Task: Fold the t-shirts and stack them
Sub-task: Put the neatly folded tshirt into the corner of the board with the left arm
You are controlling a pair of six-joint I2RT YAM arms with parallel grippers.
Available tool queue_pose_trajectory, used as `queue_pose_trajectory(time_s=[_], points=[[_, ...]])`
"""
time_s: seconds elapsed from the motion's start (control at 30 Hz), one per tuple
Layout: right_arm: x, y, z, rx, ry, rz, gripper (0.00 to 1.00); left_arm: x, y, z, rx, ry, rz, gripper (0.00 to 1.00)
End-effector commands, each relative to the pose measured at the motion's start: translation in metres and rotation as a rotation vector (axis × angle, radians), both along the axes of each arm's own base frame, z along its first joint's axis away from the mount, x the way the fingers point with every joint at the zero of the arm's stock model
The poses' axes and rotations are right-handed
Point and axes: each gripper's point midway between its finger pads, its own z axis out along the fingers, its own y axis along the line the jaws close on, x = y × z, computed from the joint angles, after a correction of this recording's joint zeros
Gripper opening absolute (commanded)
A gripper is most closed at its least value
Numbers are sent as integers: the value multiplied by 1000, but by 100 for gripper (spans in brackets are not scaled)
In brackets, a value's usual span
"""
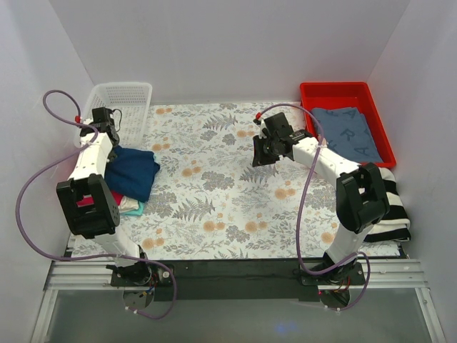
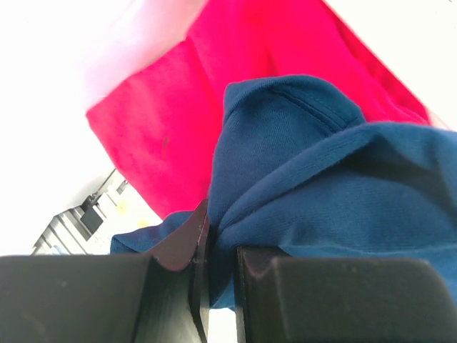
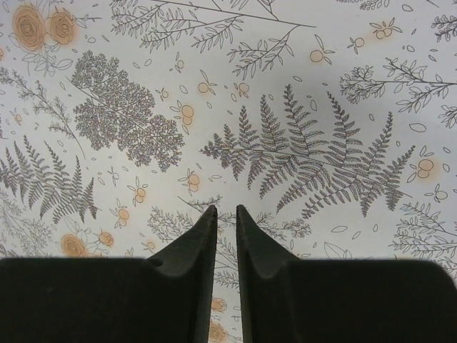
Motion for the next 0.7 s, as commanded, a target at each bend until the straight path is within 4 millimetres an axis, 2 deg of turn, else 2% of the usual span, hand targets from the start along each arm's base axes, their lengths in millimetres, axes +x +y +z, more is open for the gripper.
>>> queue_pose_trajectory(time_s=[0.0,0.07,0.4,0.53,0.67], points=[[0,4,-3,5,15,17,22,-4,22,38,88,-132,84,0],[1,6,-4,5,16,20,22,-2,27,45,107,-170,79,0],[3,6,-8,-4,20,16,21,-9,59,46,137,-168,174,0],[4,6,-8,-8,16,14,21,-11,70,33,120,-151,202,0],[6,6,-10,-11,23,15,21,-8,81,28,119,-137,231,0]])
